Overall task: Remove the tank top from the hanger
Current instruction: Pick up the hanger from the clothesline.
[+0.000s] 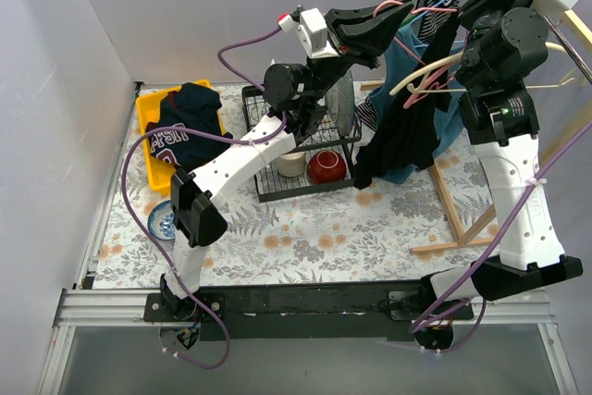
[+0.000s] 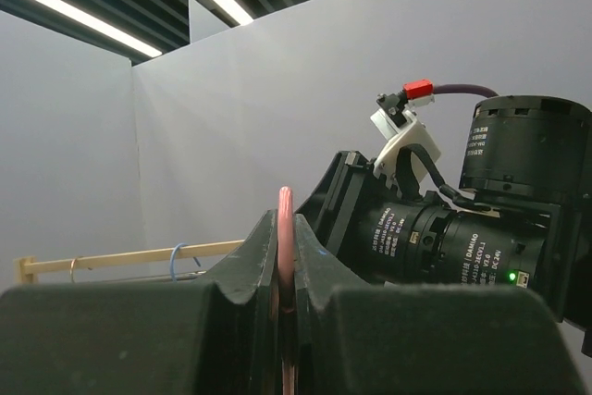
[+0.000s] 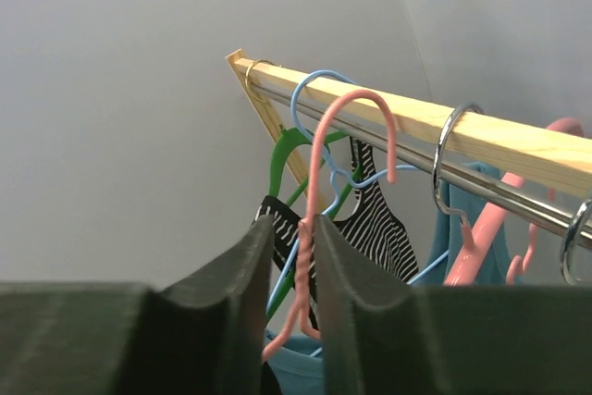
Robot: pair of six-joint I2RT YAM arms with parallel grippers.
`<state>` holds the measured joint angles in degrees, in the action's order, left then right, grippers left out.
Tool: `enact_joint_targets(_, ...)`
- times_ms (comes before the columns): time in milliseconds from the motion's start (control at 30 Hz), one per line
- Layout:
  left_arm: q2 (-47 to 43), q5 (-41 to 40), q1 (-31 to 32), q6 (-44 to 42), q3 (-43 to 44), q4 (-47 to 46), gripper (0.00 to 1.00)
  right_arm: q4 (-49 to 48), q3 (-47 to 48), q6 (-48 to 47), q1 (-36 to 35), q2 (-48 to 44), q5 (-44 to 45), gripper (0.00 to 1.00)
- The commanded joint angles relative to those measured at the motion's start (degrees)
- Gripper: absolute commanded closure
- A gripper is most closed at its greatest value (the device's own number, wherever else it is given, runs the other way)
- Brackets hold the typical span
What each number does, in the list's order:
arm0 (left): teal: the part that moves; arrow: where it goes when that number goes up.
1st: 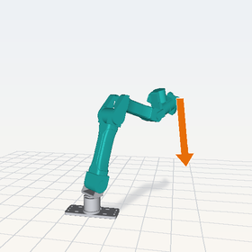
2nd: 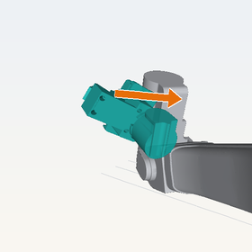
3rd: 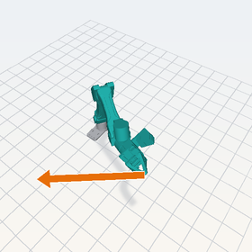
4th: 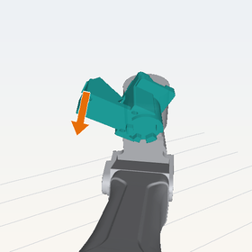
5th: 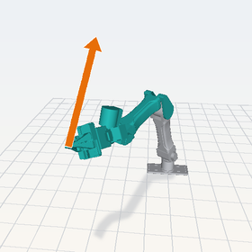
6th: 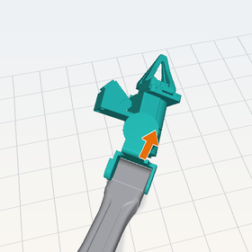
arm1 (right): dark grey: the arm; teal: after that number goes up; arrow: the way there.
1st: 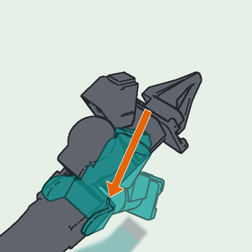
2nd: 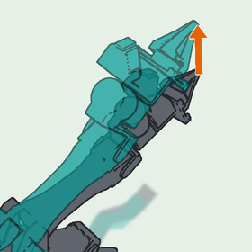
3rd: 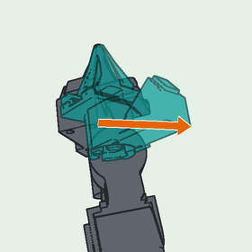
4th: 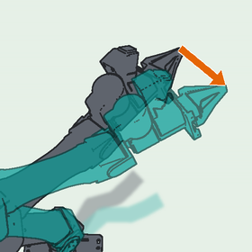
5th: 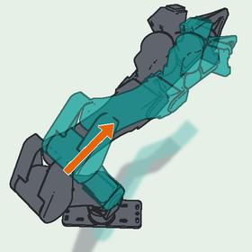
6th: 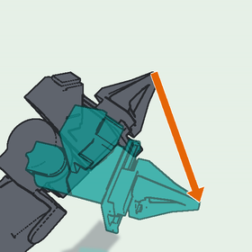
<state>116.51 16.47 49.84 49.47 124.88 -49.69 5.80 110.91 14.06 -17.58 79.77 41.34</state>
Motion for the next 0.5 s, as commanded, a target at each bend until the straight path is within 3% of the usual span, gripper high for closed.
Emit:
enact_joint_targets(0, -5.76, 0.23, 0.17, 0.8, -3.05, -2.78, 1.0, -5.27, 0.19, -1.84, 0.09, -2.06, -0.12, 0.74)
enact_joint_targets(133, -7.87, 0.58, 0.17, 1.06, -6.84, -4.62, 1.0, -10.45, -4.81, -3.43, 0.09, -5.49, -2.22, 0.99)
enact_joint_targets(267, -9.89, 0.41, 0.17, 1.33, -10.78, -5.94, 1.0, -18.18, -10.36, -4.75, 0.09, -9.19, -5.39, 0.99)
enact_joint_targets(467, -15.78, -1.53, 0.16, 0.89, -20.0, -7.43, 1.0, -18.81, -13.18, -5.01, 0.09, -11.82, -13.2, 0.99)
